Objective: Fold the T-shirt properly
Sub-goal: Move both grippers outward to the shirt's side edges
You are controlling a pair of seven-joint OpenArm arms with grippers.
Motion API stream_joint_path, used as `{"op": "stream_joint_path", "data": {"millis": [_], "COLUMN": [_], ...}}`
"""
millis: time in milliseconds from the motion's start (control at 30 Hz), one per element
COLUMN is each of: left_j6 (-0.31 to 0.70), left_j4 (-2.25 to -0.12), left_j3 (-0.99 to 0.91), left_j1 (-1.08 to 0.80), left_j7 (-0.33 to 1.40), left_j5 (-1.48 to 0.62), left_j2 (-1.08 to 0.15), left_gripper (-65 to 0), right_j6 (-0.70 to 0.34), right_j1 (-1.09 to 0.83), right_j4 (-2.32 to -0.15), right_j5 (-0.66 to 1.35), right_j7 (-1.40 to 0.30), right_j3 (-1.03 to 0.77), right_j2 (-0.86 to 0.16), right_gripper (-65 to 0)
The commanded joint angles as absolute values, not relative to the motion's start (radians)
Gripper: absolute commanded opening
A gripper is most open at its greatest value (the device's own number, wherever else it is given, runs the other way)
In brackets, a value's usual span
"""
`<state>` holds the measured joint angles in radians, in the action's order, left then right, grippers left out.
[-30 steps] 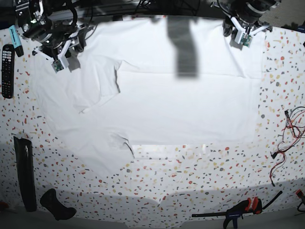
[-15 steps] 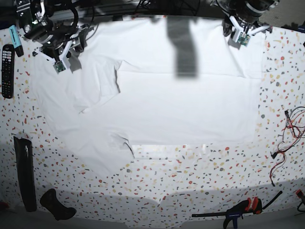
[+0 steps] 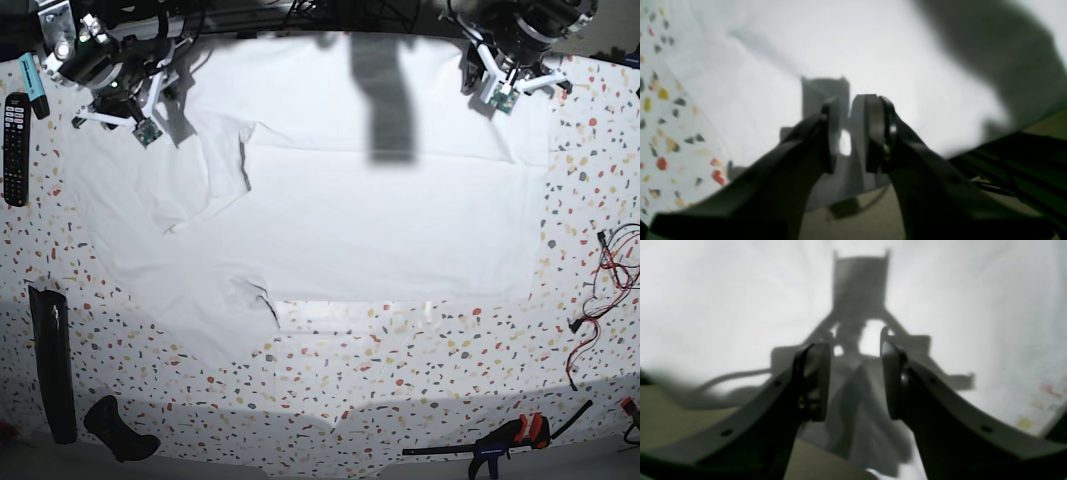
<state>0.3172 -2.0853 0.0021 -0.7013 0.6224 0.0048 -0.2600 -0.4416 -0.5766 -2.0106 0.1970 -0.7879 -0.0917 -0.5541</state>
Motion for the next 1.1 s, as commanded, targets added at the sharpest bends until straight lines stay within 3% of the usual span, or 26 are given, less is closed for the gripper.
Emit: {"op": "stream_joint_path", "data": {"millis": [0,167,267,700,1067], "left_j6": [0.315,0.125,0.076,0.075,0.075], "left_j4": [-2.119,-2.185,-2.203,-2.202,-2.170], "left_j3": [0.001,0.001,0.001,0.001,0.001], "left_j1": [-0.709,-0.709,-0.700,-0.255,0.034], "left_j7": [0.601,0.502,0.389,0.507,0.538], "left_j5": [0.018,0.067,0.133,0.157,0.157], "left_j2": [-0.264,-0.264,-0.264,-0.266,-0.293], "left_gripper": [-52.5,-52.5,-52.5,-52.5,-52.5], "right_j6": [-0.434,-0.418,-0.418,-0.418,-0.417], "right_j1": [-0.576,-0.576,-0.550,-0.194,-0.147], "right_j4": [-2.040,-2.095,-2.120,-2.120,-2.120], "right_j5": [0.186,0.182,0.171,0.185,0.194], "right_j7": [-0.774,-0.727,-0.658,-0.658,-0.673], "right_j3": [-0.099,-0.099,-0.099,-0.099,-0.099], "right_j2": [-0.565,-0.565,-0.564,-0.559,-0.559], "right_gripper": [-39.3,-39.3,-39.3,-39.4,-39.4]}}
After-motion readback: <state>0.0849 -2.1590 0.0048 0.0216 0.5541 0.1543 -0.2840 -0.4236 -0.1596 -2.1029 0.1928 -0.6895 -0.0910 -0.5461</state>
